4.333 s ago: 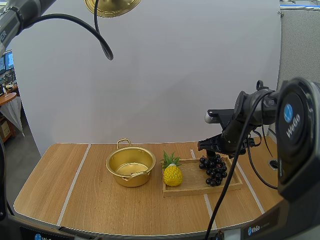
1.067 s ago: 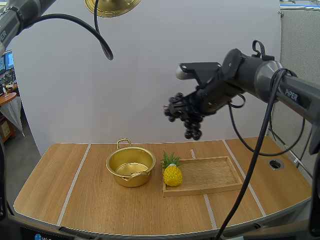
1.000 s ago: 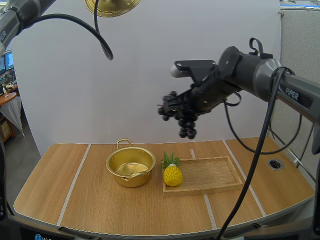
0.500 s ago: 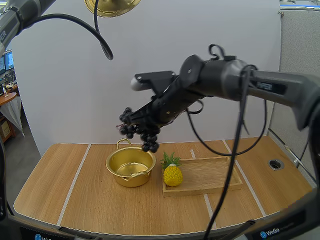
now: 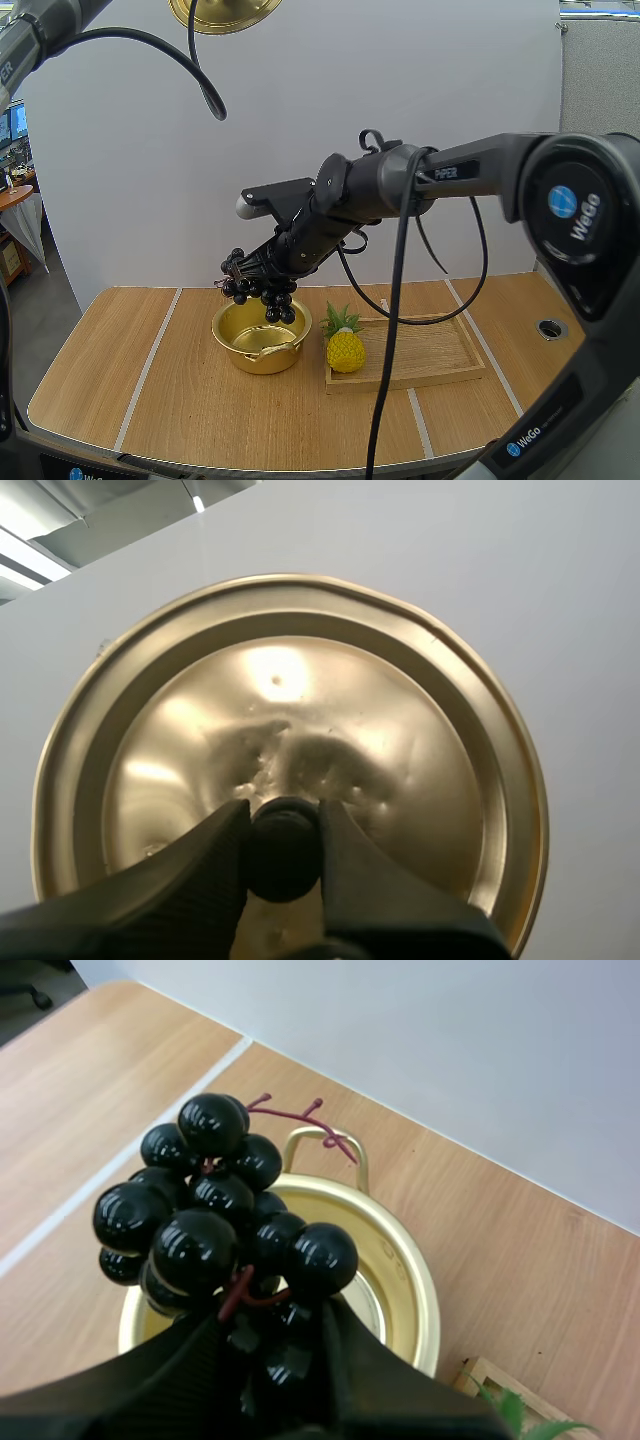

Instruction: Open the pot, put the grape inside, and close it

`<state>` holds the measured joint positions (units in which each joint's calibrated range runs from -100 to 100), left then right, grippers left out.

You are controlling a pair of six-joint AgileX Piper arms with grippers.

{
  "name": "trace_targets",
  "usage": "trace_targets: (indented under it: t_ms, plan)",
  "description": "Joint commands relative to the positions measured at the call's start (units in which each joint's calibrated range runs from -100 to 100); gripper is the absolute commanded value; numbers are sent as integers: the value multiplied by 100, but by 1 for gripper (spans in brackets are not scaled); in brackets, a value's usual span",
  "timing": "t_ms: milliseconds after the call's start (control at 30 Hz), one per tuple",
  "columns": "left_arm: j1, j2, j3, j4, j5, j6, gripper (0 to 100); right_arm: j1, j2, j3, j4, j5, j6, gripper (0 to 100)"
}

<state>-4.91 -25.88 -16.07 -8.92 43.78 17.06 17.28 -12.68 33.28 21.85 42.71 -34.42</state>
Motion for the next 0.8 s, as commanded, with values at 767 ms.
trace_targets:
  t_ms: [767]
  plan:
    - [-5, -31, -46, 10, -193, -60, 0, 9, 1732, -696, -203, 13, 16, 0]
